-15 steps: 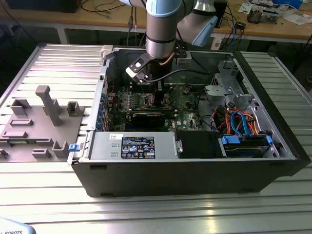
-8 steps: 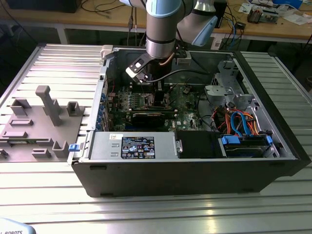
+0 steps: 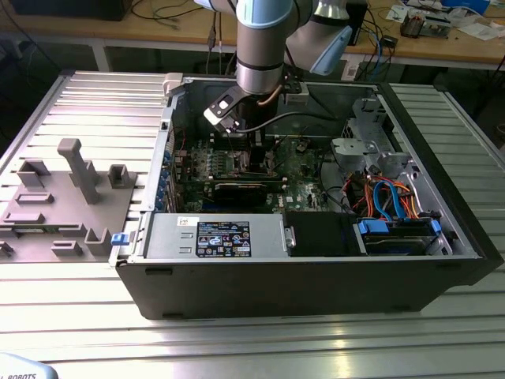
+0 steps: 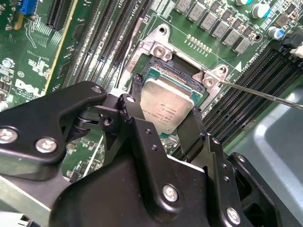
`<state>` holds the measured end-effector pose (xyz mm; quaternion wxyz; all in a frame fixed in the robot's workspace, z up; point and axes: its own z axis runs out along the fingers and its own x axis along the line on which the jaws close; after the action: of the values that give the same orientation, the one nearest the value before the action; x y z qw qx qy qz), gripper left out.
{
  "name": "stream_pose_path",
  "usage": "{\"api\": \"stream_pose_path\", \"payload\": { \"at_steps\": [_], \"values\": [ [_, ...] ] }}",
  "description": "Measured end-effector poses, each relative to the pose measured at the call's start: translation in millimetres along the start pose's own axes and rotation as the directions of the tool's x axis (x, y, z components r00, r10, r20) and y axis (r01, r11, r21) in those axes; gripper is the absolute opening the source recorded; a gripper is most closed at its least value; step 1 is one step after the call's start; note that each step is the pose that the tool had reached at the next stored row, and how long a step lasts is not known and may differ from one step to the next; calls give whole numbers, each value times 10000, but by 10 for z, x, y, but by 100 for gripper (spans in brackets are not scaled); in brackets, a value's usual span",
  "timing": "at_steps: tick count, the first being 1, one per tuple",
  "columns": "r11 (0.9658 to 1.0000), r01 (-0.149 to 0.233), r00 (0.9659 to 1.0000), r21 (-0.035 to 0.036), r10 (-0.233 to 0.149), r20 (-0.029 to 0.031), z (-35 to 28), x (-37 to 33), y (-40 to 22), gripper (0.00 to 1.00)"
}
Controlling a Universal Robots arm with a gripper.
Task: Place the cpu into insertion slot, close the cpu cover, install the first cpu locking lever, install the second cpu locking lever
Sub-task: 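Place the cpu into insertion slot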
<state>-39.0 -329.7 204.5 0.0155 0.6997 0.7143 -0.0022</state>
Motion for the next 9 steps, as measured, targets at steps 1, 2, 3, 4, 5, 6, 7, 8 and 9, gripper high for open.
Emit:
{"api": "stream_pose_path", "payload": {
  "at_steps": [1, 2, 3, 4, 5, 6, 7, 8, 9],
  "values": [
    [10000, 2, 10000, -2, -2, -1, 4, 3, 1, 55],
    [10000, 1, 10000, 0, -1, 0, 7, 2, 0, 55],
    [10000, -8, 10000, 0, 8, 0, 14, 3, -5, 55],
    [10000, -13, 10000, 0, 13, 1, 22, 3, -11, 55],
    [10000, -12, 10000, 1, 12, 1, 25, 3, -11, 55],
    [10000, -14, 10000, 1, 14, 1, 30, 4, -11, 55],
    [10000, -27, 10000, 1, 27, 2, 37, 4, -11, 55],
    [10000, -42, 10000, 1, 42, 4, 41, 4, -12, 55],
    [10000, -65, 10000, 2, 65, 5, 46, 4, -12, 55]
  ]
}}
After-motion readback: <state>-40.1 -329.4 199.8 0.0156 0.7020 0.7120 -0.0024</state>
